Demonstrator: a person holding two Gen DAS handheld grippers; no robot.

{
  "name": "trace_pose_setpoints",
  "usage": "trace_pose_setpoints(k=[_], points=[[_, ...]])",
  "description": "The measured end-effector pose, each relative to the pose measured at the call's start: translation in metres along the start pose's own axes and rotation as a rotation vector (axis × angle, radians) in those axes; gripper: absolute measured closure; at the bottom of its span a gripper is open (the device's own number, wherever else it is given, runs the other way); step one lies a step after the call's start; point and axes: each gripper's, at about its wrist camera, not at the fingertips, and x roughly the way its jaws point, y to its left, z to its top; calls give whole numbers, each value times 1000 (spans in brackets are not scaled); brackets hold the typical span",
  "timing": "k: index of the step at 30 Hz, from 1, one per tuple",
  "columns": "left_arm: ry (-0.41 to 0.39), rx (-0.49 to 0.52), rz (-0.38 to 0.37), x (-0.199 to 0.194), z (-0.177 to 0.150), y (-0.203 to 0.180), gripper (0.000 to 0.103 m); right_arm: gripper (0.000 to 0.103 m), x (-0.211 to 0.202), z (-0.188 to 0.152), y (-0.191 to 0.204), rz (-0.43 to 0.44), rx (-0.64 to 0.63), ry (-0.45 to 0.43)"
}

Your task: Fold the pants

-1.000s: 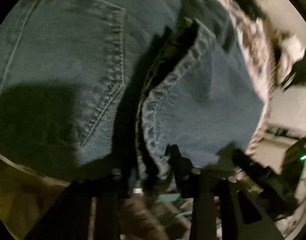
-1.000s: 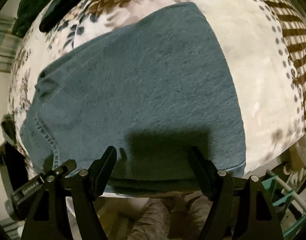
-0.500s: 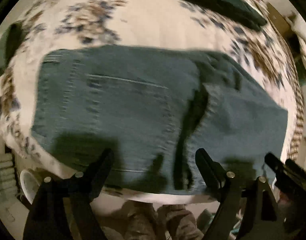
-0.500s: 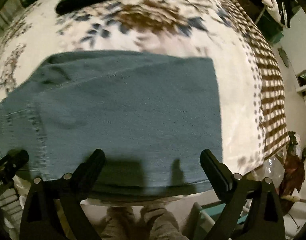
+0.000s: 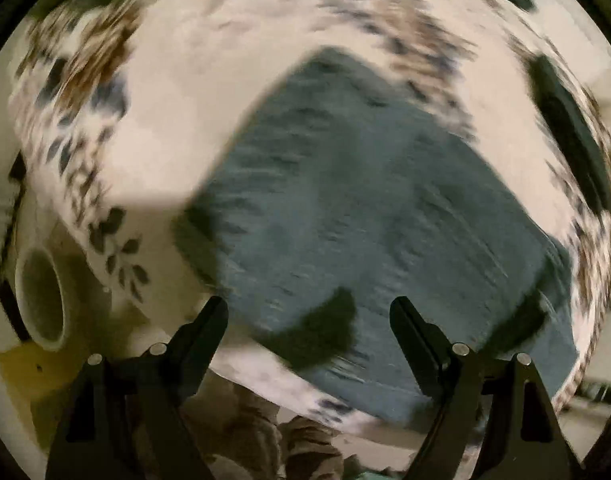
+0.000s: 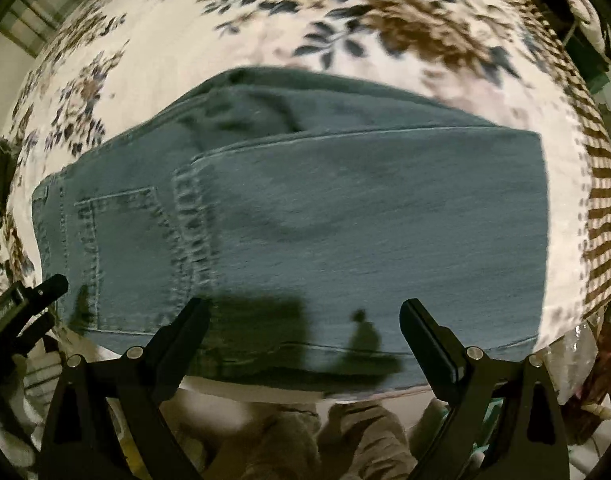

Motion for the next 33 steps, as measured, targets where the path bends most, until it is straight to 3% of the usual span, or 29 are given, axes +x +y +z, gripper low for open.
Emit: trace_pose_setpoints(k=[2, 5, 7, 10, 12, 14, 16, 18, 23, 27, 29, 31, 33], points=[[11, -44, 10, 10, 5, 15, 21, 5, 5, -2, 7, 0, -8, 7], [30, -124, -40, 23, 12, 35, 21, 5, 11, -3, 14, -2, -7, 21], [44, -191, -121, 31, 14, 43, 21, 5, 14, -5, 17, 0, -4, 29], [51, -333, -306, 45, 13, 63, 21, 5, 18, -6, 20, 6, 1, 43], [6, -397, -384, 48, 11, 75, 23, 5, 20, -7, 20, 12, 5, 51], [-26, -436, -420, 49, 7, 82, 38, 5, 21, -7, 19, 15, 4, 52], [-54, -446, -439, 49, 2, 87, 65, 5, 22, -6, 18, 22, 2, 53], [-96, -434, -469, 37, -6, 87, 73, 5, 24, -6, 15, 25, 3, 57], [-202, -346, -526, -5, -13, 86, 75, 5, 28, -11, 3, 24, 7, 76], [-136, -435, -535, 43, 1, 99, 58, 5, 29, -14, -5, 33, 14, 85], [-121, -507, -594, 59, 8, 107, 56, 5, 27, -14, -9, 35, 13, 83], [-147, -480, -580, 51, 12, 103, 59, 5, 25, -14, -12, 37, 10, 78], [-188, -402, -539, 35, 13, 92, 72, 5, 23, -16, -18, 30, 11, 71]])
